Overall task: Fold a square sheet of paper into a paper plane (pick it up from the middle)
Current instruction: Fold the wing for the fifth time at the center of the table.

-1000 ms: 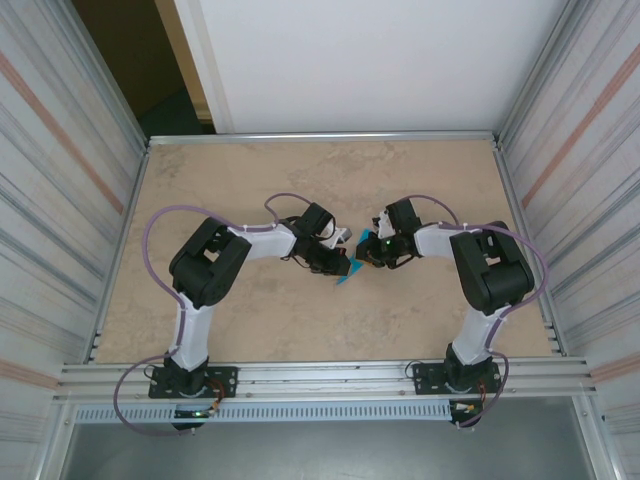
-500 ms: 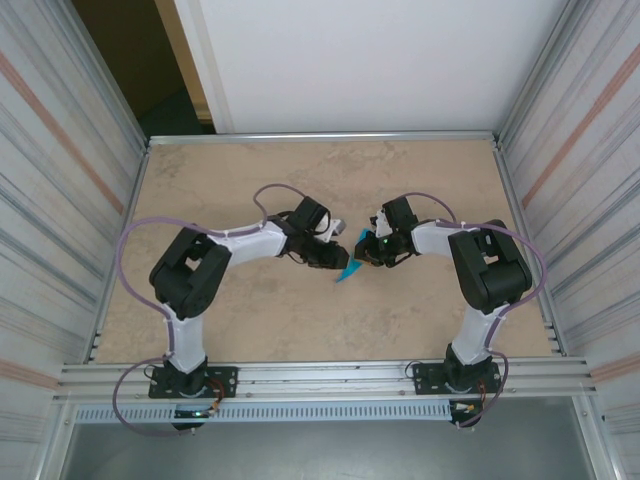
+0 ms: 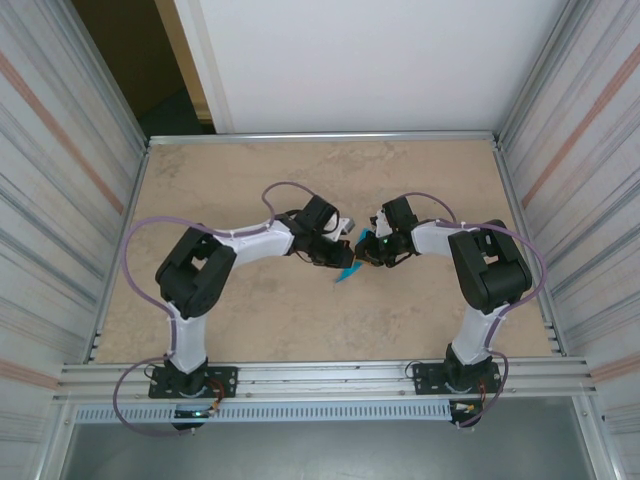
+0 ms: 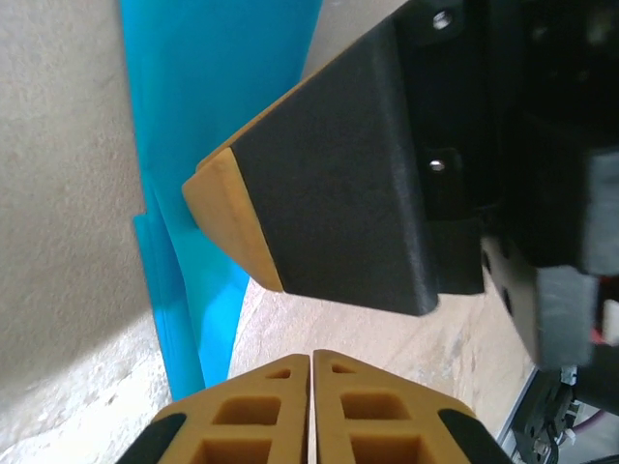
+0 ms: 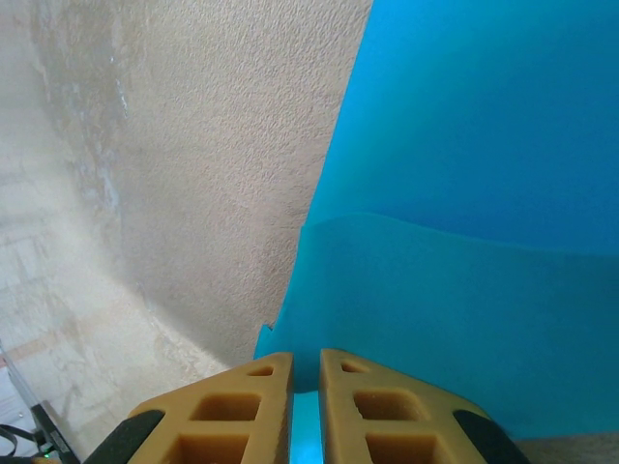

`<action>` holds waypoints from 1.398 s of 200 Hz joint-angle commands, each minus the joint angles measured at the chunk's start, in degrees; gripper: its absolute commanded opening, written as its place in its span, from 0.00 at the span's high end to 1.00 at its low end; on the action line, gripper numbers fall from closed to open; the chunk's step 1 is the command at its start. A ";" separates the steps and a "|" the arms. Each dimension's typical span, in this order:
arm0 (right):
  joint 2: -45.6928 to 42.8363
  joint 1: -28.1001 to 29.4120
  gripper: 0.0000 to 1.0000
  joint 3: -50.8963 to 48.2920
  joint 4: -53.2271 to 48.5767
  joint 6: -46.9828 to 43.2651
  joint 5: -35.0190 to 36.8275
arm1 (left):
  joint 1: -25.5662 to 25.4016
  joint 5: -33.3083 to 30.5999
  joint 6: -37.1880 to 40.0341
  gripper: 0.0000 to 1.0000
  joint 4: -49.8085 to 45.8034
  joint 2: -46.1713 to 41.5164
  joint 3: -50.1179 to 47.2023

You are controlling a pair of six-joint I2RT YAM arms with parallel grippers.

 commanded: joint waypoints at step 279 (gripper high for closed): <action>3.00 0.52 0.83 0.01 -4.79 -1.28 4.17 | -1.56 -2.62 0.65 0.94 -8.24 4.23 0.53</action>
